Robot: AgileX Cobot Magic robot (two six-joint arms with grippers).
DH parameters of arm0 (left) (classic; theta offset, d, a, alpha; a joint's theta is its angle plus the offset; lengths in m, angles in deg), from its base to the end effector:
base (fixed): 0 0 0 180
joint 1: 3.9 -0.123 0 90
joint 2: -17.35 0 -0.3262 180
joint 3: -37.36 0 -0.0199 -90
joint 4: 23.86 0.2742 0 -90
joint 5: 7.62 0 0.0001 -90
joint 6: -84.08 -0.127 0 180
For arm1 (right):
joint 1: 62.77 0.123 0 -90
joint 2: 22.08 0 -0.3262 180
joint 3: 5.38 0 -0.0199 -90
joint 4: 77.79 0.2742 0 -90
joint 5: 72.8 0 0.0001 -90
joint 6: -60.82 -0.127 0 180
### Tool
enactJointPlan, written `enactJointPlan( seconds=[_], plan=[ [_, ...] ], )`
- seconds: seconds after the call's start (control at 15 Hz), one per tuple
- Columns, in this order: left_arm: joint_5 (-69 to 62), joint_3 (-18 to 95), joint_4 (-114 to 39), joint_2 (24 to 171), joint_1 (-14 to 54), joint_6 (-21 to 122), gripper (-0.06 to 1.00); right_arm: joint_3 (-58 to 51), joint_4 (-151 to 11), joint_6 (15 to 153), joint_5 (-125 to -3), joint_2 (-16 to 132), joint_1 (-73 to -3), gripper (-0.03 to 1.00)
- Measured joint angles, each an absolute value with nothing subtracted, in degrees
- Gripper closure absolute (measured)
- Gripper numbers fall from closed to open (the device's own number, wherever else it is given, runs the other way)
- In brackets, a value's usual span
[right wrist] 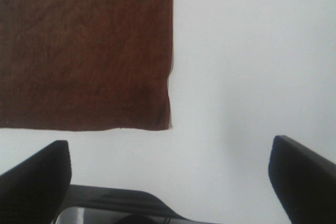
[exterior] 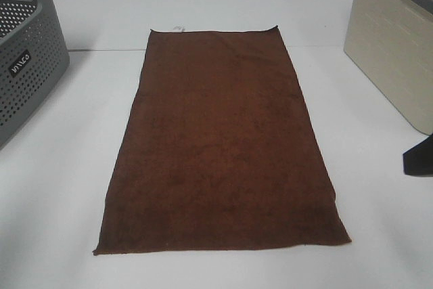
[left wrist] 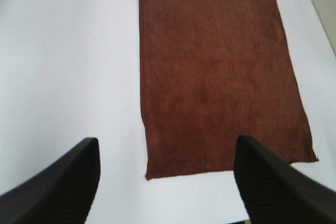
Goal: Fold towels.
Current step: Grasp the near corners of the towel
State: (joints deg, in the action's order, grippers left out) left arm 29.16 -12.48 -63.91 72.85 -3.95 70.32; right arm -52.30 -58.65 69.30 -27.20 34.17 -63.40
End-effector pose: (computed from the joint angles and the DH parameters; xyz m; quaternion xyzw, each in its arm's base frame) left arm 0.1676 -0.0488 0.2554 -0.0854 0.9053 -0.2442 0.3368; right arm 0.1575 0.0280 0.2474 0.0149 0.9529 0.1242 0.2762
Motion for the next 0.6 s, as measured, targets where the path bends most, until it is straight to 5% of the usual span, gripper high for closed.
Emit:
enactJointPlan(
  seconds=[0.6],
  plan=[
    [29.10,-12.60,-95.54,111.46,-1.26,34.11,0.28,-48.69,-38.94,92.33,-34.82,68.83,-63.40,0.01]
  ],
)
